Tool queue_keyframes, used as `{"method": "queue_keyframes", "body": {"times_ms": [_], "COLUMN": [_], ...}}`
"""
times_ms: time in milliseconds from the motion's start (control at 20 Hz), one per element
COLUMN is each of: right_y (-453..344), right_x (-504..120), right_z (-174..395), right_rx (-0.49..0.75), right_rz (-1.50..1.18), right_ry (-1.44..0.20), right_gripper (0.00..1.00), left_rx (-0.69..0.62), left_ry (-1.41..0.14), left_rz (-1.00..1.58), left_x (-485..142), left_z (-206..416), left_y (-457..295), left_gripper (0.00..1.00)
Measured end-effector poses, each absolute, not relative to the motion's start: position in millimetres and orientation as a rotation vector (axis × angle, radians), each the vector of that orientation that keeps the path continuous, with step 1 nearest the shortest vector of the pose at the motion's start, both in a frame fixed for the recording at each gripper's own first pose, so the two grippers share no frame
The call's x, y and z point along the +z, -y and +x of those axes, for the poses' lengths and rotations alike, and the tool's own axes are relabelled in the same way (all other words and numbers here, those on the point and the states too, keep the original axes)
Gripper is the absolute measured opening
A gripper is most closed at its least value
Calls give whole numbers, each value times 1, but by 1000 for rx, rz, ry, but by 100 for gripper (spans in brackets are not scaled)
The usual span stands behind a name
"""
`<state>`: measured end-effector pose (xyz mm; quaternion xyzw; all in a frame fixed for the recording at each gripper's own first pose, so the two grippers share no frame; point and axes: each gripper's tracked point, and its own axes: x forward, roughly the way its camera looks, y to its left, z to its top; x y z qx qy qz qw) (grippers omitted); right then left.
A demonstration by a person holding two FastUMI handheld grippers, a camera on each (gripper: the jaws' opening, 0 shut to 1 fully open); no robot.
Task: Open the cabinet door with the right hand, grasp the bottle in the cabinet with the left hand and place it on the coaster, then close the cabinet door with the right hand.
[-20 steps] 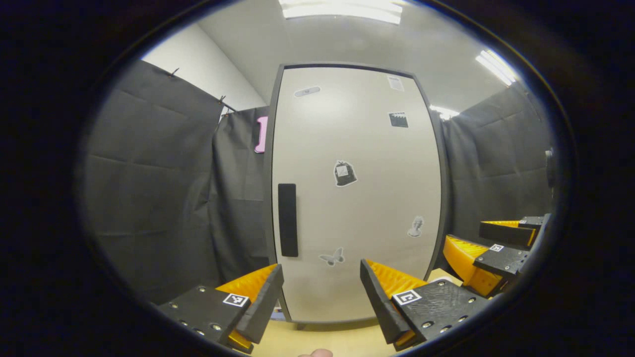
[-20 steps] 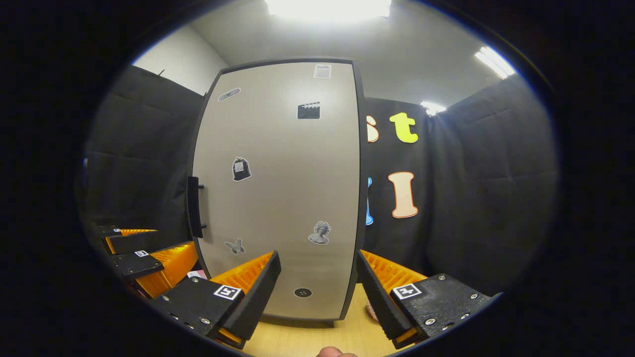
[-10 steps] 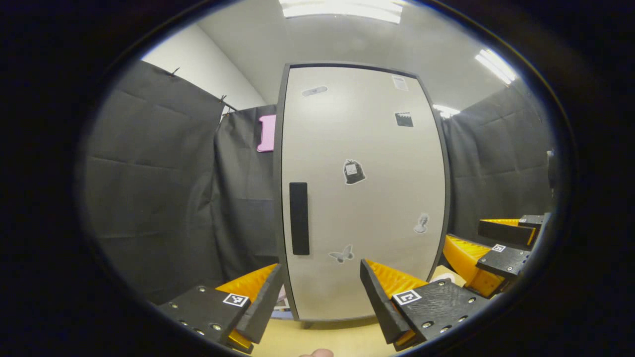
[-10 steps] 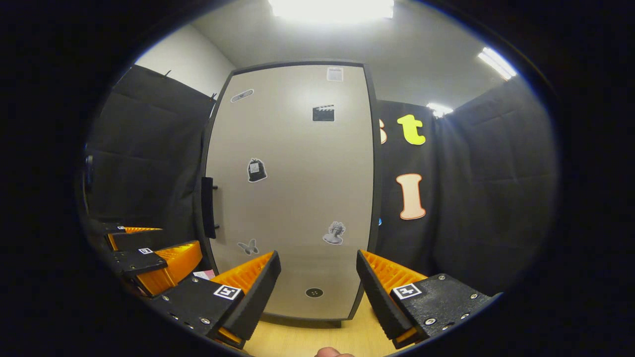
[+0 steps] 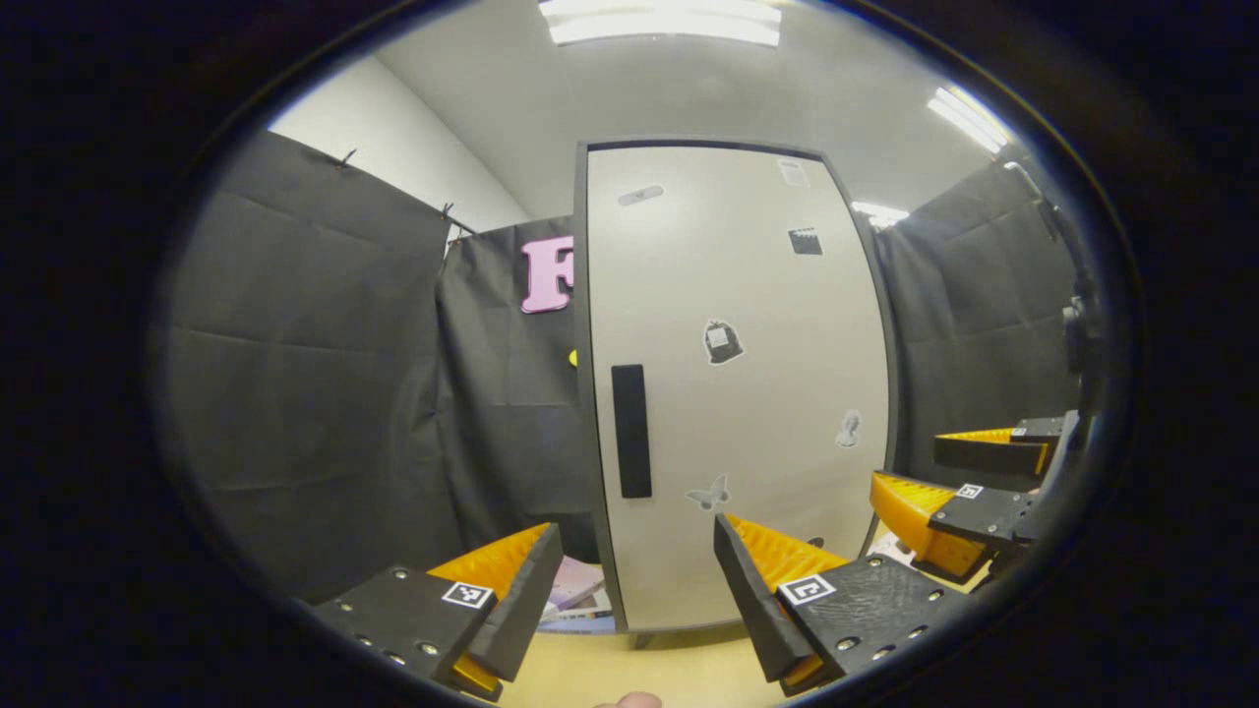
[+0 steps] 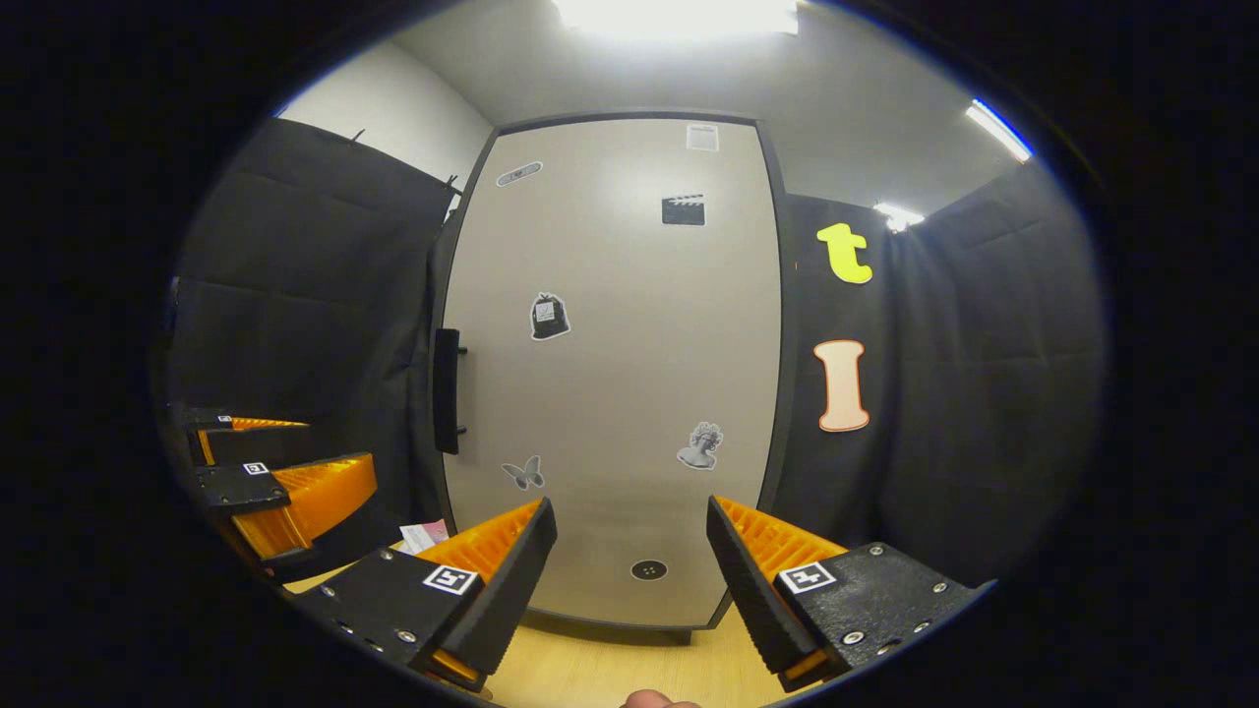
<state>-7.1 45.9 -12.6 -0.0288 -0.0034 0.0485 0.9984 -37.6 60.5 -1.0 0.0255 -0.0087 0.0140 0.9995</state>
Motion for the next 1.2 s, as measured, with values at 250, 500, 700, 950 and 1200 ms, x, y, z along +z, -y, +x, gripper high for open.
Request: {"method": "queue_keyframes", "body": {"times_ms": [250,500,700,950,1200], "right_y": [-53,-69,-98,-141,-181], "right_x": [-13,-21,-25,-28,-7], "right_z": [2,15,23,37,67], "right_rx": [107,127,174,221,213], "right_rz": [-66,-95,-123,-142,-195], "right_ry": [-2,-13,-10,-4,64], "right_gripper": [95,95,95,95,95], "left_rx": [77,106,143,192,211], "left_ry": [13,3,-30,-43,-56], "left_rz": [26,20,26,20,89], "left_x": [-8,-26,-47,-67,-105], "left_z": [-62,-99,-137,-174,-222], "left_y": [-85,-108,-127,-156,-173], "left_gripper": [89,94,89,89,94]}}
